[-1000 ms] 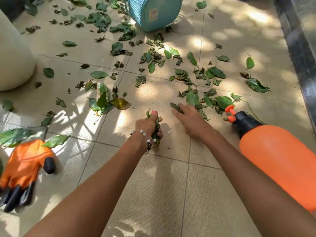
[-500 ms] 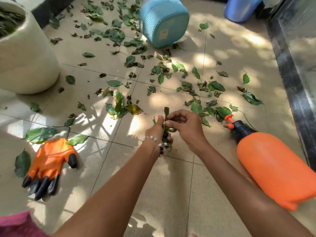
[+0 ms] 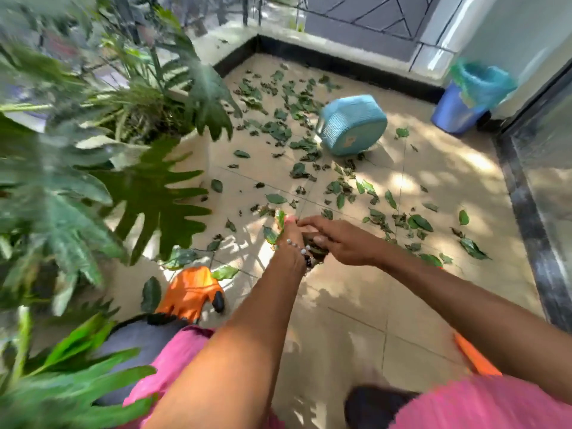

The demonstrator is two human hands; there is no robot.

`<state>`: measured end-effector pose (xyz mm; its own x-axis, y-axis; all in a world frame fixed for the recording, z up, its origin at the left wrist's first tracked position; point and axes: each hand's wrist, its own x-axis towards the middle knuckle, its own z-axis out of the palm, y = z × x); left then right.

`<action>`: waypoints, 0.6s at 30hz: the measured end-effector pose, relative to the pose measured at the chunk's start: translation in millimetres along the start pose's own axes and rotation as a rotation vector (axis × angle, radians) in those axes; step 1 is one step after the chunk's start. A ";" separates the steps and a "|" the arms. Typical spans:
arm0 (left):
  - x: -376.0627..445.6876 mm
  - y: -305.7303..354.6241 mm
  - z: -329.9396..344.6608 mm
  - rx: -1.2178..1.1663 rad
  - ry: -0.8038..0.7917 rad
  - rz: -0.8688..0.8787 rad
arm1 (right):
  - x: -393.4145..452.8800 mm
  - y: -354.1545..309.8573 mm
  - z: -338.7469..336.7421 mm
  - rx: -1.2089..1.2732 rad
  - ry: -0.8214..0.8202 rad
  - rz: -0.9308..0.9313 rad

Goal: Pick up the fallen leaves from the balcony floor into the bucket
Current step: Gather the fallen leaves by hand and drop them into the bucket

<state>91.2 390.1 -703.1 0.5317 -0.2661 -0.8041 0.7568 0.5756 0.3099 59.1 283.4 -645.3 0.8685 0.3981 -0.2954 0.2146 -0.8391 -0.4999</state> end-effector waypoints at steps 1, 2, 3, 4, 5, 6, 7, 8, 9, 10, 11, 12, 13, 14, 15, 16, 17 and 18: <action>10.9 -0.3 -4.3 0.043 0.044 0.039 | 5.2 3.2 0.5 0.014 -0.043 -0.002; 28.1 -2.2 -8.9 0.041 0.070 0.080 | 12.8 10.1 4.0 0.030 -0.066 -0.013; 42.6 -3.2 -13.4 0.044 0.118 0.118 | 21.0 15.5 9.2 0.049 -0.074 -0.029; 51.7 -4.3 -18.7 0.029 0.148 0.156 | 29.8 21.7 16.6 0.096 -0.063 -0.043; 56.0 -3.8 -24.3 -0.019 0.191 0.179 | 38.0 26.8 24.2 0.179 -0.011 -0.043; 51.8 -1.2 -31.0 -0.074 0.237 0.218 | 46.9 31.9 32.9 0.285 0.083 -0.037; 53.4 2.1 -41.3 -0.097 0.287 0.253 | 55.8 36.7 42.2 0.353 0.195 -0.029; 58.8 5.4 -56.0 -0.068 0.349 0.288 | 65.7 40.3 51.9 0.380 0.265 -0.027; 64.0 7.7 -69.1 0.012 0.416 0.325 | 77.6 46.1 63.9 0.326 0.264 -0.034; 68.7 10.9 -83.1 0.097 0.477 0.361 | 89.5 51.9 78.0 0.252 0.195 -0.053; 76.2 16.7 -105.2 0.115 0.564 0.417 | 100.2 57.6 94.3 0.151 0.102 -0.088; 80.6 25.6 -125.1 0.132 0.650 0.458 | 109.3 59.5 110.5 0.095 0.036 -0.103; 83.2 35.4 -144.4 0.203 0.705 0.463 | 117.5 60.3 126.0 0.070 0.013 -0.121; 83.2 45.7 -163.6 0.303 0.714 0.440 | 125.4 58.0 139.6 0.066 0.007 -0.152; 80.4 54.0 -179.7 0.348 0.711 0.430 | 134.8 53.9 152.8 0.041 0.017 -0.194; 74.6 62.4 -194.6 0.358 0.768 0.459 | 144.5 48.1 166.2 0.031 0.016 -0.235; 71.1 68.8 -206.7 0.359 0.901 0.550 | 155.4 40.0 176.6 0.019 -0.006 -0.271; 66.3 73.1 -217.7 0.380 1.015 0.636 | 166.4 31.2 184.9 -0.016 -0.036 -0.298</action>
<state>98.9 582.9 -844.3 0.4380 0.7872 -0.4342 0.6257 0.0799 0.7760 127.7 392.0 -860.6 0.7497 0.6406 -0.1661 0.4651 -0.6886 -0.5564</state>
